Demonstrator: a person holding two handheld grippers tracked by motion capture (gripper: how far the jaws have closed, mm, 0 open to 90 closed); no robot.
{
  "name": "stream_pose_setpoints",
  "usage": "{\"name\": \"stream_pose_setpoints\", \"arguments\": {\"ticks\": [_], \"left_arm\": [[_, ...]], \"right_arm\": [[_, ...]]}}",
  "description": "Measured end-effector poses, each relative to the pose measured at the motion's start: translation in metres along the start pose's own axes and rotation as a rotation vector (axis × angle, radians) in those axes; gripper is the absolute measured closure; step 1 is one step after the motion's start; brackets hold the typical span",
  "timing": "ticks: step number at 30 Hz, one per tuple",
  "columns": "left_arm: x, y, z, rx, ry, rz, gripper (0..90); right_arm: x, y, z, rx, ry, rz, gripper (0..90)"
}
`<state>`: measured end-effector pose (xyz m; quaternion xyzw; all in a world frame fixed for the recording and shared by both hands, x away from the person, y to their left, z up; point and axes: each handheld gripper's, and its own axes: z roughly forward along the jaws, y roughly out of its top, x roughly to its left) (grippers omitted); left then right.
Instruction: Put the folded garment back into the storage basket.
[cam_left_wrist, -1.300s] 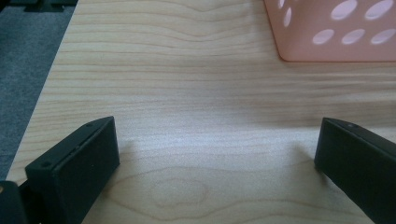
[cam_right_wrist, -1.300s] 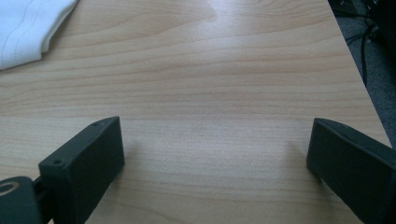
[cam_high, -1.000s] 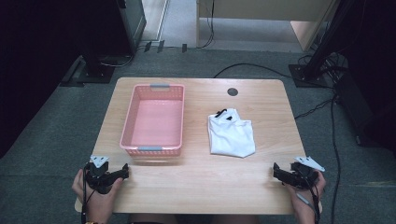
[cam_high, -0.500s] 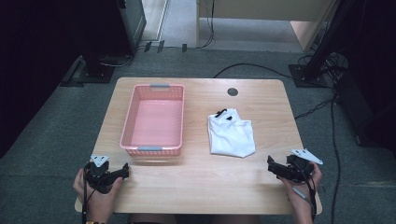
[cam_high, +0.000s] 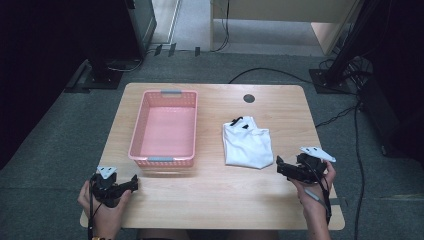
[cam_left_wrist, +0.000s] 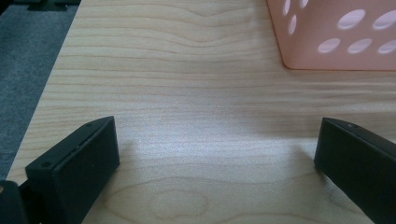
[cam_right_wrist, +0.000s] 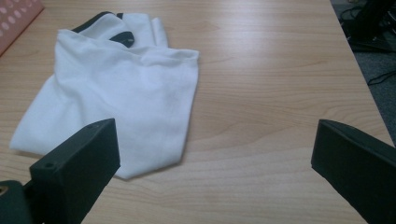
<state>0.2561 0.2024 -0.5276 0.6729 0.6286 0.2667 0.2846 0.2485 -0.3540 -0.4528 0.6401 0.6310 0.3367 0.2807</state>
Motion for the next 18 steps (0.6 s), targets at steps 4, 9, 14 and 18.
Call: {"name": "stream_pose_setpoints", "arguments": {"ticks": [4,9,14,18], "left_arm": [[0.000,0.000,0.000,0.000,0.000,0.000,0.0],[0.000,0.000,0.000,0.000,0.000,-0.001,0.0],[0.000,0.000,0.000,-0.001,0.000,-0.001,0.0],[0.000,0.000,0.000,-0.002,0.000,-0.002,0.0]], "right_arm": [[0.011,0.008,0.005,0.003,0.021,-0.011,0.4],[0.021,0.016,0.011,0.007,0.037,-0.019,0.1],[0.031,0.023,0.018,0.011,0.049,-0.035,0.0],[0.038,0.029,0.023,0.013,0.053,-0.039,0.0]]}}
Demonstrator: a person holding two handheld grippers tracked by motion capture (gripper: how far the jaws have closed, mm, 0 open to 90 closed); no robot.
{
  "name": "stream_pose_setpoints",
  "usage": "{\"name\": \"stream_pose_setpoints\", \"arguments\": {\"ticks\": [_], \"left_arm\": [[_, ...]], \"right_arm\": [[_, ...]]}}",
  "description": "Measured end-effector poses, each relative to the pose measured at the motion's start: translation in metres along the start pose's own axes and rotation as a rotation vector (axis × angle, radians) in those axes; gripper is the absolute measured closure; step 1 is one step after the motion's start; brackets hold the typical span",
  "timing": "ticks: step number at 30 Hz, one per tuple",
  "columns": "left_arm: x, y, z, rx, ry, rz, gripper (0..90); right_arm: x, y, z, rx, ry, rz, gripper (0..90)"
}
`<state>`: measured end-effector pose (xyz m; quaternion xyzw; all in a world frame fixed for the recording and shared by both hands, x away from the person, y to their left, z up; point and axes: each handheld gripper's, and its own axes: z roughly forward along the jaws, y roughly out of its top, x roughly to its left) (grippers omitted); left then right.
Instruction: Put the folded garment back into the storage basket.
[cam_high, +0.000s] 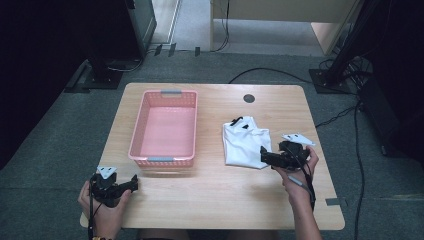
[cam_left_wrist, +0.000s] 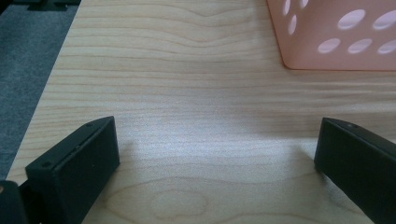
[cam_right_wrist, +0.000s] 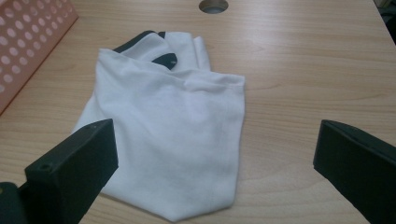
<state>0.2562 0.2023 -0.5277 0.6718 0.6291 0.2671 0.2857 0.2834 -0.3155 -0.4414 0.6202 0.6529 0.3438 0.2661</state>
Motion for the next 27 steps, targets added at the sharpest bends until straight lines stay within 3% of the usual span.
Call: {"name": "stream_pose_setpoints", "arguments": {"ticks": [27], "left_arm": [[0.000,0.000,0.000,0.000,0.000,-0.001,0.0]], "right_arm": [[0.038,0.019,0.041,0.018,0.021,-0.035,0.0]]}}
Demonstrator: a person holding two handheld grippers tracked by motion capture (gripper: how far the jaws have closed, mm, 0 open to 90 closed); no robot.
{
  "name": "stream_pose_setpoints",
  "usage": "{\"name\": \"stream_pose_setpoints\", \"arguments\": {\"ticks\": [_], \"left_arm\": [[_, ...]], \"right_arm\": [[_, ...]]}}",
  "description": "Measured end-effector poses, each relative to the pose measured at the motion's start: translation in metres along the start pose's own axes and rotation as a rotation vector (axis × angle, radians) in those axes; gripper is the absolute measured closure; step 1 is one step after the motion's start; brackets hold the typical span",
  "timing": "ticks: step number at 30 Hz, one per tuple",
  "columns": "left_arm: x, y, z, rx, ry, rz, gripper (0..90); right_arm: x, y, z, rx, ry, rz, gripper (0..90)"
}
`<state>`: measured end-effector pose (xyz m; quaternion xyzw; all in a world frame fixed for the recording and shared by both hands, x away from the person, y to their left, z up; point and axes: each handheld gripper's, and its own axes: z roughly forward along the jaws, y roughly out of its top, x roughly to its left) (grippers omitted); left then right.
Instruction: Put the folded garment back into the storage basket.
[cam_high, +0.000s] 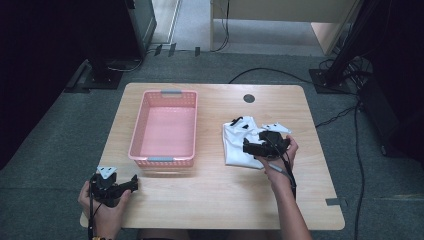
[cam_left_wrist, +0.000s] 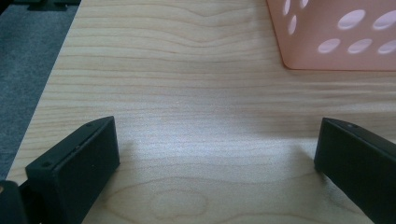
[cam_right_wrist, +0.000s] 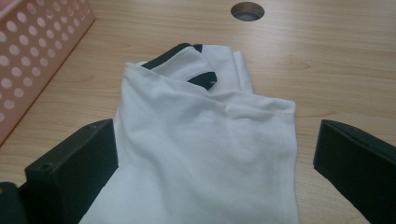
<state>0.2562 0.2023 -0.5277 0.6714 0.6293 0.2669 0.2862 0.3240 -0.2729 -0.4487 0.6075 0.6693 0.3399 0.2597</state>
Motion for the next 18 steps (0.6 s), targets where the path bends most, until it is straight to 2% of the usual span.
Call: {"name": "stream_pose_setpoints", "arguments": {"ticks": [18], "left_arm": [[0.000,0.000,0.000,0.001,0.000,0.001,0.0]], "right_arm": [[0.016,-0.001,0.039,0.032,-0.009,-0.001,0.0]]}}
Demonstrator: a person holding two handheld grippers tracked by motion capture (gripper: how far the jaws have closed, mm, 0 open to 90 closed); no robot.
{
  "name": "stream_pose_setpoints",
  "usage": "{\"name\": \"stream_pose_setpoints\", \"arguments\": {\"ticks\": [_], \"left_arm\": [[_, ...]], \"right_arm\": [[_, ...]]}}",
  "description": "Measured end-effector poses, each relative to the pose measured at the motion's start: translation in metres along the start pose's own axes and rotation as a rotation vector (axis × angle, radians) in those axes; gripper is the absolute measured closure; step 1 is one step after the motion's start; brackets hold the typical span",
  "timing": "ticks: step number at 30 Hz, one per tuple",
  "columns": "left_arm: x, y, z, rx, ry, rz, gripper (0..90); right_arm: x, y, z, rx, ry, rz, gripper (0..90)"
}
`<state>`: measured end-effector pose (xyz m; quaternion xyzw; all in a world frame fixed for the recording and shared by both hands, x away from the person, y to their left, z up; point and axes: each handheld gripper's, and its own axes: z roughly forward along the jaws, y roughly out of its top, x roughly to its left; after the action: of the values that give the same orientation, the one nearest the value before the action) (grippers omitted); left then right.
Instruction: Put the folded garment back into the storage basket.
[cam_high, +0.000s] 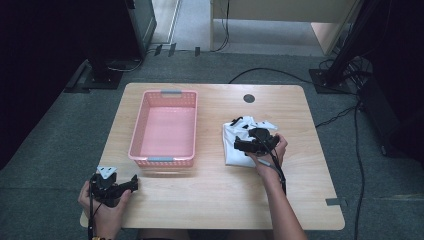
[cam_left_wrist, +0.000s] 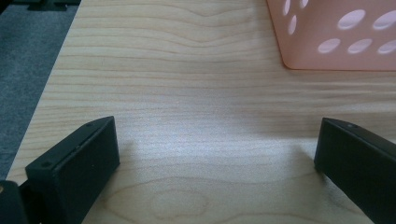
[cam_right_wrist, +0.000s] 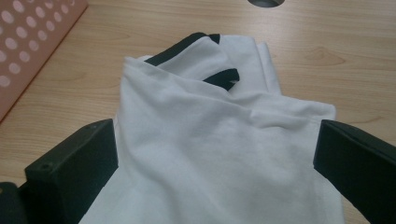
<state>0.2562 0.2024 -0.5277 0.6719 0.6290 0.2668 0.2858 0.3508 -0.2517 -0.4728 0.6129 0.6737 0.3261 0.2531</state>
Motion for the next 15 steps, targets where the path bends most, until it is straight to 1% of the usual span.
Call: {"name": "stream_pose_setpoints", "arguments": {"ticks": [6,15], "left_arm": [[0.000,0.000,0.000,0.000,0.000,0.000,0.0],[0.000,0.000,0.000,0.000,0.000,0.000,0.0]], "right_arm": [[0.005,-0.001,0.013,0.024,-0.007,0.005,0.0],[0.012,-0.005,0.028,0.039,-0.040,0.014,0.0]]}}
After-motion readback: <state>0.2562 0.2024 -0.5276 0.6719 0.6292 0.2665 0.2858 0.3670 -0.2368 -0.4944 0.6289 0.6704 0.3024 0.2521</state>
